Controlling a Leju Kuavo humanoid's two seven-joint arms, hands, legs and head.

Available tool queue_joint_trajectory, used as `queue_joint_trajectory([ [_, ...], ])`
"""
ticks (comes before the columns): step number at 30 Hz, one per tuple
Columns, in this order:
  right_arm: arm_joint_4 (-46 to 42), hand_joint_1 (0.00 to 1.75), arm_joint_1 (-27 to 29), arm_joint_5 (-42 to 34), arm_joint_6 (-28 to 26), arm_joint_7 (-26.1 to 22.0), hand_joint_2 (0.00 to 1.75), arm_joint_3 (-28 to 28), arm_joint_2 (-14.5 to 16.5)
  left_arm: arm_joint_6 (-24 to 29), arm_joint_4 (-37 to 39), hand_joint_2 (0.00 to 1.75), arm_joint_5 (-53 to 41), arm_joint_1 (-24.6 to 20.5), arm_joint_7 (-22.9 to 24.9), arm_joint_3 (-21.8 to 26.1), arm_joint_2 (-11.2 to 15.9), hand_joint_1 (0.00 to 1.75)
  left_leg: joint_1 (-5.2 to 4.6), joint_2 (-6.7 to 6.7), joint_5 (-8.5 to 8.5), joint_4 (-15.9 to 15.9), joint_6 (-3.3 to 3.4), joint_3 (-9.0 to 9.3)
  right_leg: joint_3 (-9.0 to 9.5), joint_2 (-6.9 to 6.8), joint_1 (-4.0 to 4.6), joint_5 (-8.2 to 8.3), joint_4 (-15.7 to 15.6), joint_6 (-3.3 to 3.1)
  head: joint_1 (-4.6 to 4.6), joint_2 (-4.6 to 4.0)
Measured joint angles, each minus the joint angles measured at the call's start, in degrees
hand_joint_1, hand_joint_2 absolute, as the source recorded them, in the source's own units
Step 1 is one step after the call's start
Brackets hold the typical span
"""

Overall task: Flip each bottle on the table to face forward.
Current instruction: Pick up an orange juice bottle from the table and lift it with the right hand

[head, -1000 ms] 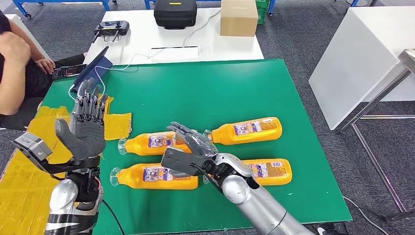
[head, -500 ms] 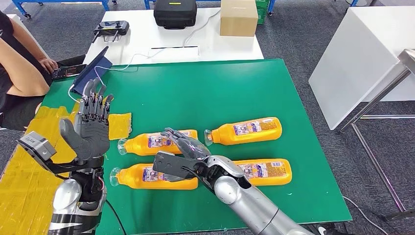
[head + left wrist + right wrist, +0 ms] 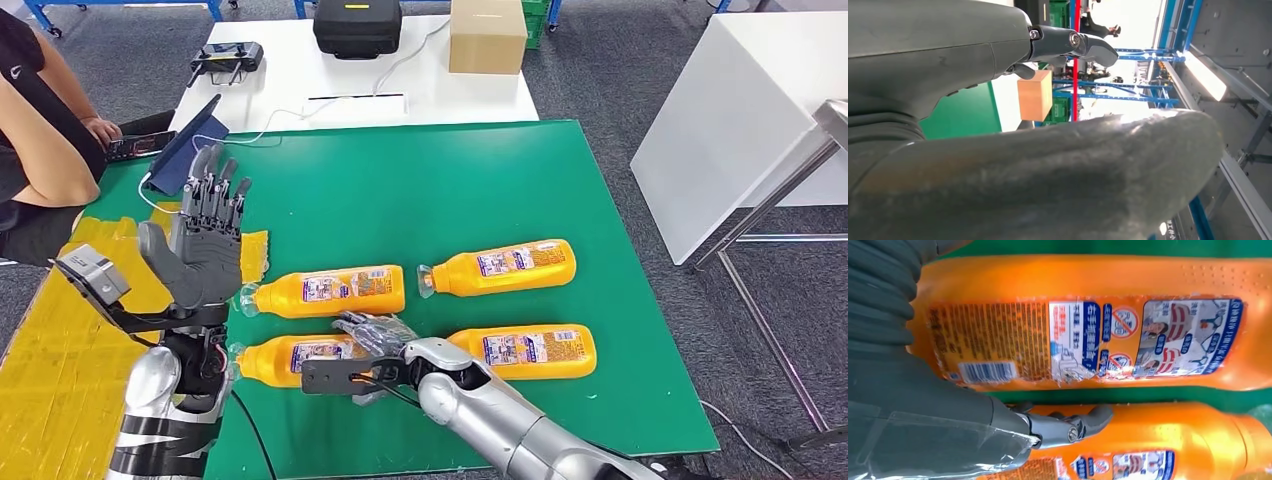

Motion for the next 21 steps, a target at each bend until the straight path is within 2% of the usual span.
queue_joint_trajectory([
  [16, 5.43, 0.0, -3.31, 3.08, 3.13, -0.72, 1.75, 5.89, 0.7, -0.14, 1.41, 0.0, 0.96, -1.01, 0.0, -0.55, -0.13, 0.0, 0.0, 0.03, 0.0, 0.0, 0.0, 0.04, 0.02, 0.0, 0.0, 0.0, -0.01, 0.0, -0.01, 0.0],
  [17, 5.67, 0.36, -3.48, 3.13, 3.16, -0.72, 1.75, 6.21, 0.7, -0.16, 1.47, 0.0, 0.96, -1.04, 0.0, -0.55, -0.13, 0.0, 0.0, 0.04, 0.0, 0.0, 0.0, 0.04, 0.02, 0.0, 0.0, 0.0, -0.01, 0.0, -0.01, -0.01],
  [20, 6.23, 1.64, -3.92, 3.16, 3.23, -0.83, 1.75, 6.93, 0.71, -0.2, 1.66, 0.0, 0.98, -1.17, -0.02, -0.55, -0.13, 0.0, 0.0, 0.08, 0.0, 0.0, 0.0, 0.04, 0.02, 0.01, 0.0, 0.0, -0.01, 0.0, 0.0, -0.01],
  [21, 6.4, 1.71, -4.07, 3.17, 3.3, -0.97, 1.75, 7.12, 0.72, -0.21, 1.75, 0.0, 1.0, -1.24, -0.02, -0.55, -0.13, 0.0, 0.0, 0.09, 0.0, 0.0, 0.0, 0.05, 0.02, 0.01, 0.0, 0.0, -0.01, 0.0, 0.01, 0.0],
])
